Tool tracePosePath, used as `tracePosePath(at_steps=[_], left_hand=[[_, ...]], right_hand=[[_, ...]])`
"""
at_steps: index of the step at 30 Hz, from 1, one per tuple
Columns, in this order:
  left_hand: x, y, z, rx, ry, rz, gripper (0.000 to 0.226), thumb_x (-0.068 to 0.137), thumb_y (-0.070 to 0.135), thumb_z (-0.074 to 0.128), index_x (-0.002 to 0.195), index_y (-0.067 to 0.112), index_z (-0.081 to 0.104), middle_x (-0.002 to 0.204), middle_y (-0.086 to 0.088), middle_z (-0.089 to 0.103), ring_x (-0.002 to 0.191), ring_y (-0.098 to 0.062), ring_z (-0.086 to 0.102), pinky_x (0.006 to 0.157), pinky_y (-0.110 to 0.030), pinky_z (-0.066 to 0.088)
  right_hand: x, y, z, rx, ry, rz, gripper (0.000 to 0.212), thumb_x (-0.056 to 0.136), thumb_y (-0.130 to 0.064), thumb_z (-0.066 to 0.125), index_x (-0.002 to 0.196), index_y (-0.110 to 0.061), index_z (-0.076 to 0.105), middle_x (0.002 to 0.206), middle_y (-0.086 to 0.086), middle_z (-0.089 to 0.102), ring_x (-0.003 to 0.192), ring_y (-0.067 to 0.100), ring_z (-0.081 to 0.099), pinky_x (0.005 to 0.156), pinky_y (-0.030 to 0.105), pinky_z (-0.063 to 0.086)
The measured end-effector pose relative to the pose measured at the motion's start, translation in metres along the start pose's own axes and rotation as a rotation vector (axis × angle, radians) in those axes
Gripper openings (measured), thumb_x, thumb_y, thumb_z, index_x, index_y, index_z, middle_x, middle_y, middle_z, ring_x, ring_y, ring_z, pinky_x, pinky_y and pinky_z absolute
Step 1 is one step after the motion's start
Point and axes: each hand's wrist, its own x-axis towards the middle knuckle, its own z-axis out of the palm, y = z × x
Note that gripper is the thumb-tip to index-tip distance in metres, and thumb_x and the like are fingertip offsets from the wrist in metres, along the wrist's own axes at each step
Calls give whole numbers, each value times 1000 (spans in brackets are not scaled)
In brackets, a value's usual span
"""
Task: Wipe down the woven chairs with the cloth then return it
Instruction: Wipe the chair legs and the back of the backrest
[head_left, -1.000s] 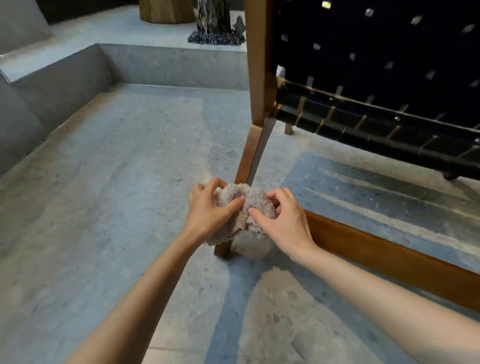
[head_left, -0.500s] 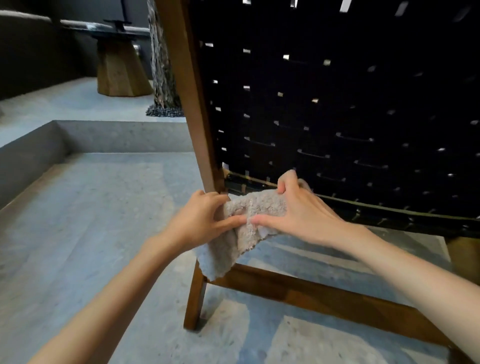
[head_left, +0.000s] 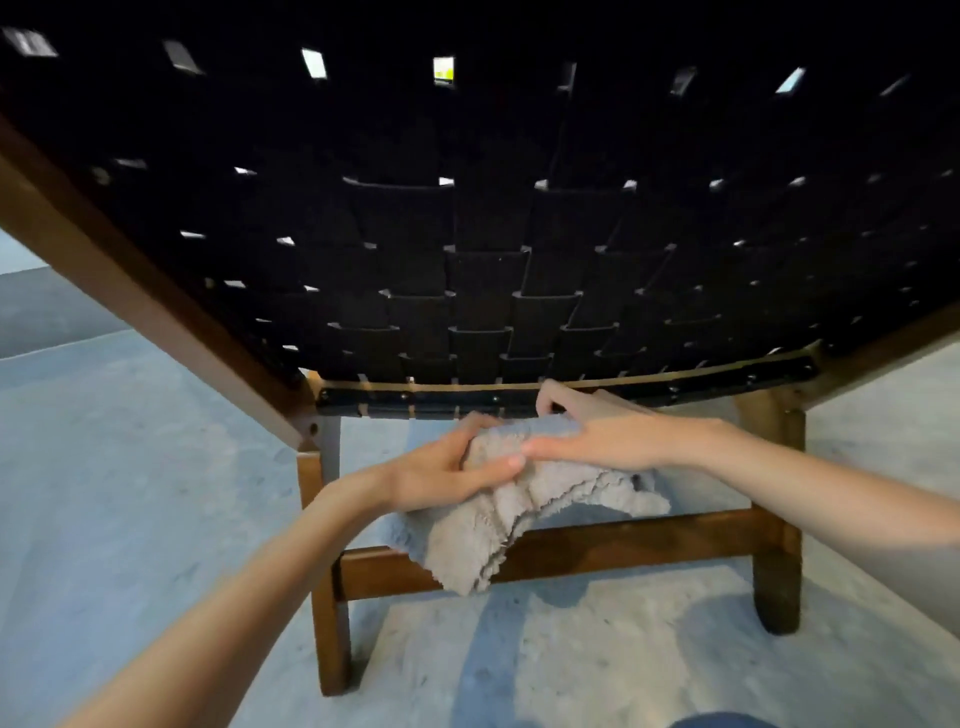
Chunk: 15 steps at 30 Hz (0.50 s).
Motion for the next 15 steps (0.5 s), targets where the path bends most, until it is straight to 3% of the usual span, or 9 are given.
tracePosePath(at_steps=[1,3,5,7,10,13,15], left_hand=[[2,4,2,37,-22,26,75,76,61,66,132,37,22,123,2,52,108,-11,57,94,-34,50],[3,10,7,333,-8,86,103,56,68,77,130,47,9,133,5,36,114,-12,47,99,-40,46],[4,15,16,670,48,186,112,46,73,76,128,50,2,133,6,21,111,-17,42,95,-41,46],[7,20,27,833,125,319,106,53,68,74,131,44,6,128,5,19,102,-19,46,82,-34,50],[10,28,41,792,247,499,76,68,61,63,130,40,24,124,4,27,94,-17,52,65,-29,46],[12,39,48,536,190,570,52,79,39,68,127,32,49,123,3,39,106,-11,47,83,-27,43],[14,46,51,340,101,577,37,83,21,70,119,21,60,114,2,49,104,-5,48,93,-20,38]], right_hand=[[-7,3,-5,58,-23,39,51,73,-79,52,96,-37,36,68,-9,46,49,2,37,48,21,30],[-22,7,-13,135,-71,96,61,65,-83,55,99,-38,31,76,-9,49,53,-2,43,53,19,35],[-37,12,-20,144,-122,181,68,59,-87,55,101,-40,28,85,-9,55,64,-4,52,60,21,39],[-53,16,-25,158,-126,277,70,51,-92,51,98,-44,30,90,-10,55,77,0,54,63,24,39],[-74,21,-26,235,-62,364,69,46,-93,51,94,-46,37,107,-11,51,95,4,51,75,27,43],[-94,21,-28,292,7,416,66,50,-89,55,97,-43,43,117,-12,45,105,7,48,86,29,40],[-109,17,-31,329,34,432,65,55,-84,60,102,-43,43,114,-10,50,98,2,52,81,23,42]])
